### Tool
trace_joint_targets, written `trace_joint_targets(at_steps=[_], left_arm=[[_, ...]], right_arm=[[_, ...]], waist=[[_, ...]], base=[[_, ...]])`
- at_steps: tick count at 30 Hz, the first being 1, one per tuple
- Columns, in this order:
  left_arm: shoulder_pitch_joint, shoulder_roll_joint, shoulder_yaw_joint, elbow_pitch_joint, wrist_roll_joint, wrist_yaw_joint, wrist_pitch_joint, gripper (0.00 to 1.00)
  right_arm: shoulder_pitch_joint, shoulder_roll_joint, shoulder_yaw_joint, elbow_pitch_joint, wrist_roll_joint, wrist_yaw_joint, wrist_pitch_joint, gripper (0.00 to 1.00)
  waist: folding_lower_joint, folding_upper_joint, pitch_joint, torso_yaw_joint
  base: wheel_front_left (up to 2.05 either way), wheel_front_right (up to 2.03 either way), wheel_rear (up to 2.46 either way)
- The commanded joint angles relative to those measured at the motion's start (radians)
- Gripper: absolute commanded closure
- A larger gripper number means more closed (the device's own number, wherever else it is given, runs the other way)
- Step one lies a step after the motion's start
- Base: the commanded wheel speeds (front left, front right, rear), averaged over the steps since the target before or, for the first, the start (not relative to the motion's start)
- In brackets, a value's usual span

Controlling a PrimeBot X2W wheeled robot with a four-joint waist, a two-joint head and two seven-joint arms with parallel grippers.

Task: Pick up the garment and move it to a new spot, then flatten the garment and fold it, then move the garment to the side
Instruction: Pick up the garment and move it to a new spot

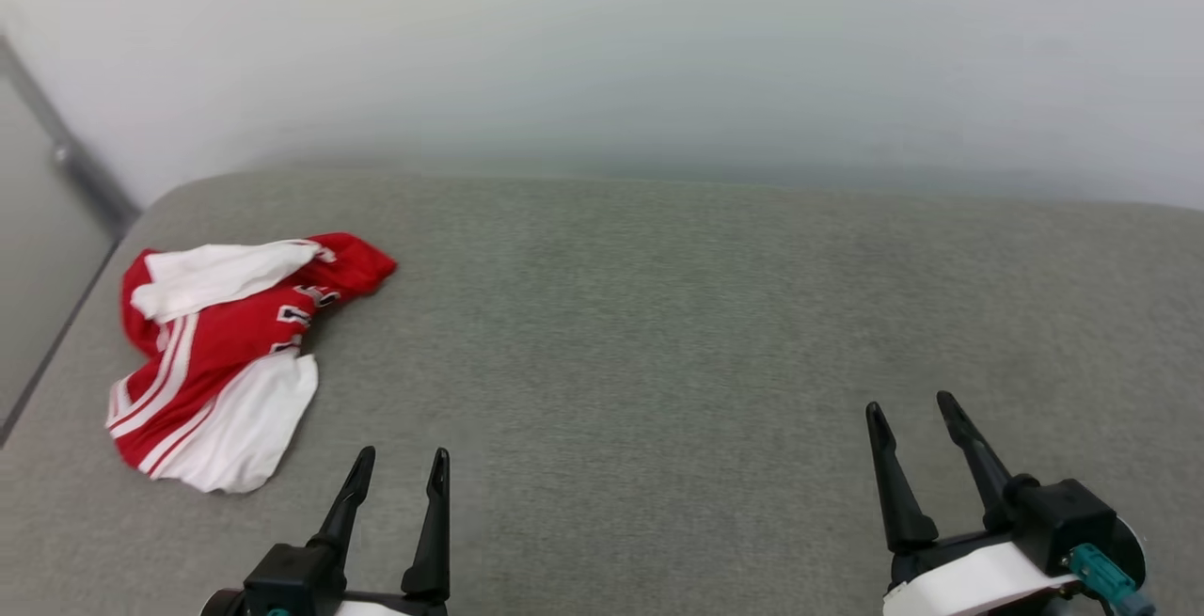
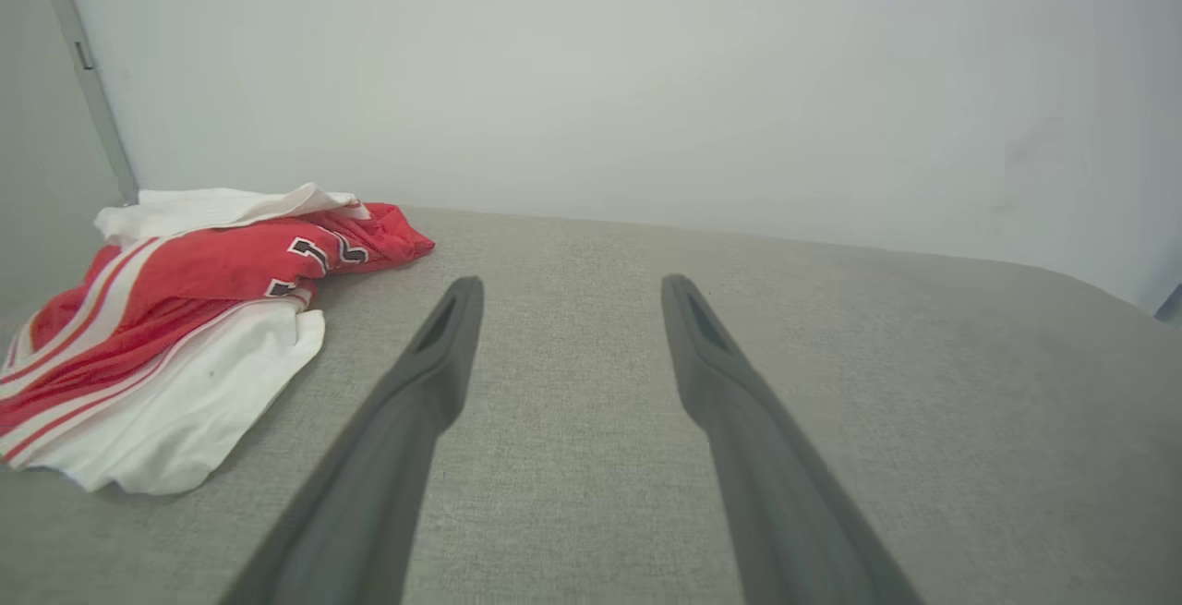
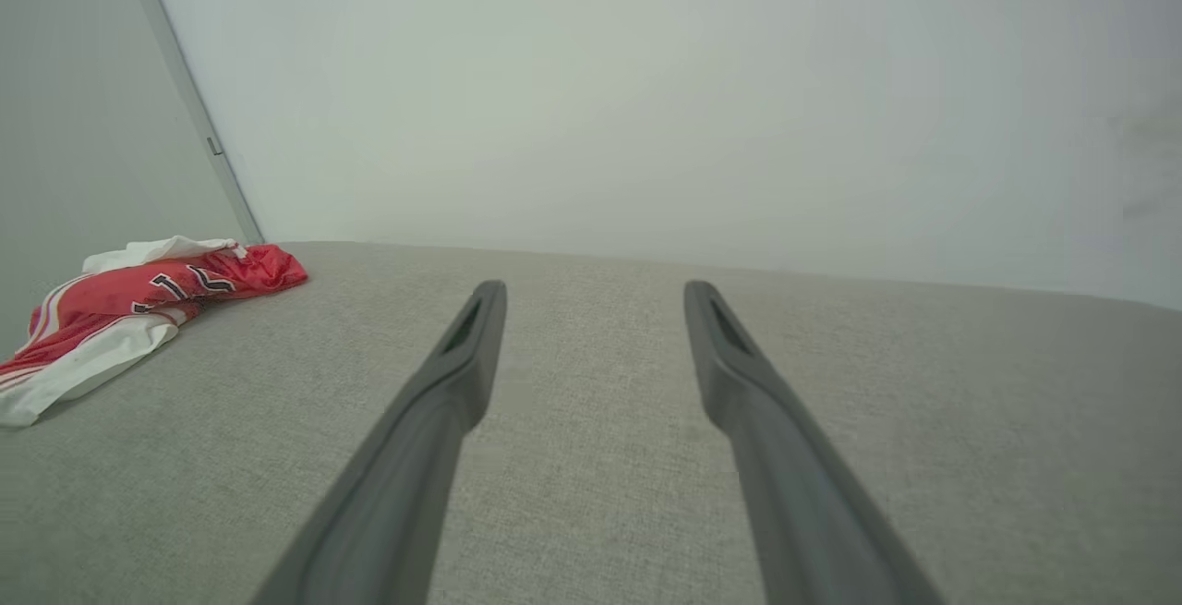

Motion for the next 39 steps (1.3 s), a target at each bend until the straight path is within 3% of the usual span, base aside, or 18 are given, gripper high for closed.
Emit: trace_joint_targets(at_steps=[1, 21, 29, 39], left_arm=[[0.012, -0.001, 0.007, 0.003, 0.003, -0.005, -0.003, 0.00], [0.040, -0.001, 0.055, 0.007, 0.044, -0.038, -0.003, 0.00], [0.051, -0.001, 0.059, 0.013, 0.038, -0.049, -0.003, 0.00], [0.049, -0.001, 0.064, 0.003, 0.032, -0.053, -0.003, 0.00]], right_arm=[[0.015, 0.001, 0.009, -0.003, 0.000, 0.000, -0.002, 0.00], [0.026, 0.001, 0.082, 0.015, 0.047, 0.000, -0.002, 0.00], [0.029, 0.001, 0.096, 0.022, 0.055, 0.000, -0.002, 0.00], [0.024, 0.001, 0.103, 0.030, 0.064, 0.000, -0.002, 0.00]], waist=[[0.0000, 0.0000, -0.007, 0.055], [0.0000, 0.0000, -0.046, 0.328], [0.0000, 0.0000, -0.053, 0.369], [0.0000, 0.0000, -0.057, 0.371]], base=[[0.00, 0.00, 0.00], [0.00, 0.00, 0.00], [0.00, 0.00, 0.00], [0.00, 0.00, 0.00]])
